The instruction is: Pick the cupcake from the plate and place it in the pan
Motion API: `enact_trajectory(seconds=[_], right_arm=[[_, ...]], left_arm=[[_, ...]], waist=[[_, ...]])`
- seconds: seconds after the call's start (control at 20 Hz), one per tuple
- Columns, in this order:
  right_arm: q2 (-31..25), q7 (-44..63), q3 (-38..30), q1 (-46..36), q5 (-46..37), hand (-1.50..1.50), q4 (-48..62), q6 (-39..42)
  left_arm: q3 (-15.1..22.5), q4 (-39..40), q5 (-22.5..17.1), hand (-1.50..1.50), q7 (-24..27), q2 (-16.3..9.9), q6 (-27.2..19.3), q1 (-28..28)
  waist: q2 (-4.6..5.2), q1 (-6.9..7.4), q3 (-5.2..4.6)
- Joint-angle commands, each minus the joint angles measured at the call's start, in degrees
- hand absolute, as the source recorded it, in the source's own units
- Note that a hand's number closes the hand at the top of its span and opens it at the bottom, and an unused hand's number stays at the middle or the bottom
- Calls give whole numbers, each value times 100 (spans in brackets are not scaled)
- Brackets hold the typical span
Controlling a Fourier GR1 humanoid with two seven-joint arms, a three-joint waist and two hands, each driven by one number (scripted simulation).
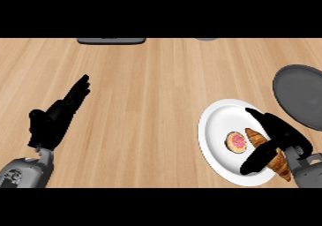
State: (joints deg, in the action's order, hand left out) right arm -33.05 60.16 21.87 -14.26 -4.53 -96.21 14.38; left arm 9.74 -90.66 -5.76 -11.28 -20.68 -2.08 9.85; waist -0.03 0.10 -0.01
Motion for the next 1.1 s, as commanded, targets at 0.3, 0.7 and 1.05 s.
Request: enact_trajectory(seconds=[0.3,0.7,1.05], right_arm=[[649,-336,269,121,-688,150,638,338],[1197,-451,313,64,-987,150,750,522],[912,-450,-284,237,-1383,150,78,700]], left_arm=[[-36,-479,300,0,-184,254,92,-380],[-140,-196,517,0,-156,585,159,-122],[-738,-129,282,0,10,253,807,-168]], waist=[[-1,37,3],[2,-1,1],[-5,-20,0]])
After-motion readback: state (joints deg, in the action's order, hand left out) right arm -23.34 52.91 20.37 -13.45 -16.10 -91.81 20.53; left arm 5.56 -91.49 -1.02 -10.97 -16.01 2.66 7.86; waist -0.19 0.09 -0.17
